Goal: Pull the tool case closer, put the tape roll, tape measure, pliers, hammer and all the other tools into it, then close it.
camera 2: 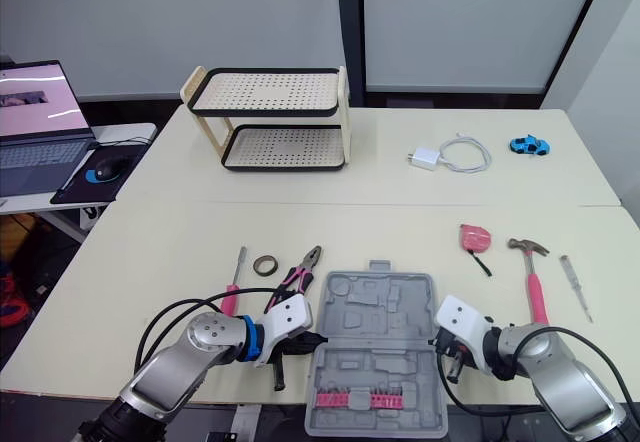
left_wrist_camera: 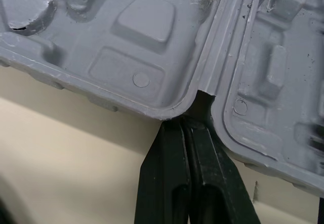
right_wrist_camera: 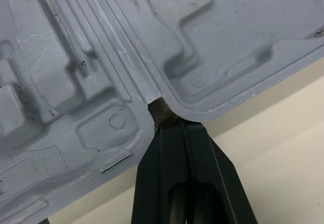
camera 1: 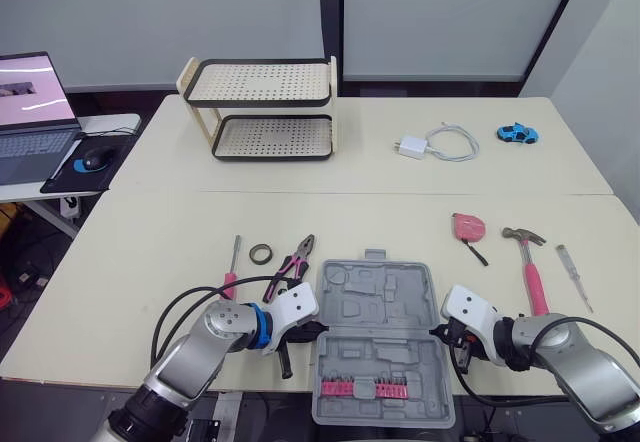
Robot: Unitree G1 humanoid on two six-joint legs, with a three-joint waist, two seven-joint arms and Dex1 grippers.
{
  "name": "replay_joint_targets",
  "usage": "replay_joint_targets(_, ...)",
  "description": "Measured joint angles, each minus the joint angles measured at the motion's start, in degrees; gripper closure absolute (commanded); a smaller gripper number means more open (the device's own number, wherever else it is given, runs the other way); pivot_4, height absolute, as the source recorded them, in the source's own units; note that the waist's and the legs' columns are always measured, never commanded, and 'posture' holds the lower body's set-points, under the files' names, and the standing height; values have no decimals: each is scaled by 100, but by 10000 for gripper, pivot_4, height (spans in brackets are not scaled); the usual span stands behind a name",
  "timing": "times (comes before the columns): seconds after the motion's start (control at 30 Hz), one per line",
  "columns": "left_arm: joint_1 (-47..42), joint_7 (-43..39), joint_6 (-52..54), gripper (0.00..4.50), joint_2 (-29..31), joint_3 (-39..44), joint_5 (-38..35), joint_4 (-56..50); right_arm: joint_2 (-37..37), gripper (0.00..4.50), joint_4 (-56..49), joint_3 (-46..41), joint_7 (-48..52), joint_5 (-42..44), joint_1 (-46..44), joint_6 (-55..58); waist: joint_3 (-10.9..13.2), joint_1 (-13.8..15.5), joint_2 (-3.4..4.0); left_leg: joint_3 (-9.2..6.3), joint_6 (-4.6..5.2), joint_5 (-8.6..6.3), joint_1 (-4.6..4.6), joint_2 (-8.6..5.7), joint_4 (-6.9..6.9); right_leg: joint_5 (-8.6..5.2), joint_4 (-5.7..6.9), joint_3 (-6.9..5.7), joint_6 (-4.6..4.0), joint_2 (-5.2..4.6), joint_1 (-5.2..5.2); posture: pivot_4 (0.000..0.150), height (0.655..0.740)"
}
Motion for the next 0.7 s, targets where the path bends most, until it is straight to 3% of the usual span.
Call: replay_joint_targets(0.7,107,-8,-7,44675,284,55,-127,-98,-227,45000,30,-300,-128,96,275,-197,0,0,0,1,1,0,1,0,-3,0,0,1,0,0,0,1500,7400)
